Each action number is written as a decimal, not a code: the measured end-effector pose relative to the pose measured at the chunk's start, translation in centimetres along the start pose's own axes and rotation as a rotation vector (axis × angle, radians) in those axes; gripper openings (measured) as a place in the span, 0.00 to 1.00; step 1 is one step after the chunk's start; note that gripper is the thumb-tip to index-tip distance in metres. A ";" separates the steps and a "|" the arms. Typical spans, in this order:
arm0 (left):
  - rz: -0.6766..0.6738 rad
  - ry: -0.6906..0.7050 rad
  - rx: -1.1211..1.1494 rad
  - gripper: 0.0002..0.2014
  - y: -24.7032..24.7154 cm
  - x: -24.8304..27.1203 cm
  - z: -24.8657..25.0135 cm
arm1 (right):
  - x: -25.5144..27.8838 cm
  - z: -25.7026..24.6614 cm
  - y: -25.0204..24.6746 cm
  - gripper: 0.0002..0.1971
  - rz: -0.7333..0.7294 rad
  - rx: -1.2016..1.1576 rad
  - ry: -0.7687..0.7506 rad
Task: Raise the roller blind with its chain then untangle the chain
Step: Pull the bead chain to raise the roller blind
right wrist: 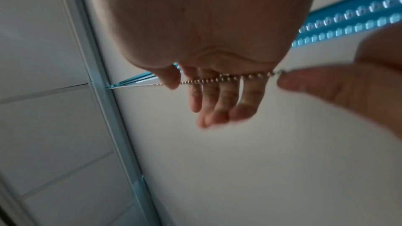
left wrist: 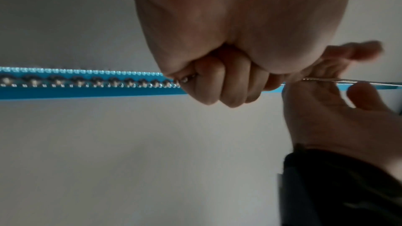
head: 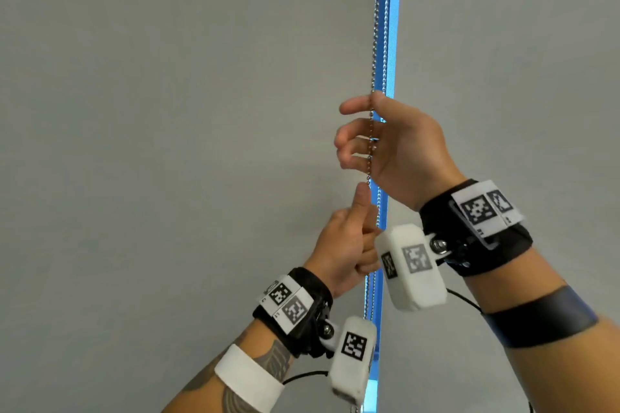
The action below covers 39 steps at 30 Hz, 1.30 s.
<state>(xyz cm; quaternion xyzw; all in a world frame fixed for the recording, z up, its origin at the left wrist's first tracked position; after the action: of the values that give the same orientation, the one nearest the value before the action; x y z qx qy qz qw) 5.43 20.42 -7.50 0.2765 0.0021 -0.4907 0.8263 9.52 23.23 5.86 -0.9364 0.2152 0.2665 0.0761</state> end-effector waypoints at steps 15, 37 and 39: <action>0.023 0.125 -0.020 0.31 -3.0 -3.8 6.8 | -0.2 5.7 -1.7 0.32 0.219 0.002 0.072; -0.024 0.317 -0.075 0.27 3.9 -2.2 10.4 | 2.0 8.1 -4.7 0.22 -0.027 0.036 0.062; -0.029 0.277 -0.067 0.28 3.1 -1.8 8.5 | 1.5 6.4 -5.5 0.20 0.029 -0.022 0.053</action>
<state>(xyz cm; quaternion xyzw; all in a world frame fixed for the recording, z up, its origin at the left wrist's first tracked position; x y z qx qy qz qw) 4.72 19.10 1.63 0.3137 0.1363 -0.4593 0.8198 10.10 29.24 -0.15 -0.9407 0.2280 0.2450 0.0562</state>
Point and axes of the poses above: each hand's wrist, its own x-axis away from the middle knuckle, its own y-axis out of the palm, z = x × y, the point moved 10 cm from there along -x, towards the middle knuckle, and after that the axes turned 15 degrees about x, right-handed, at the moved point
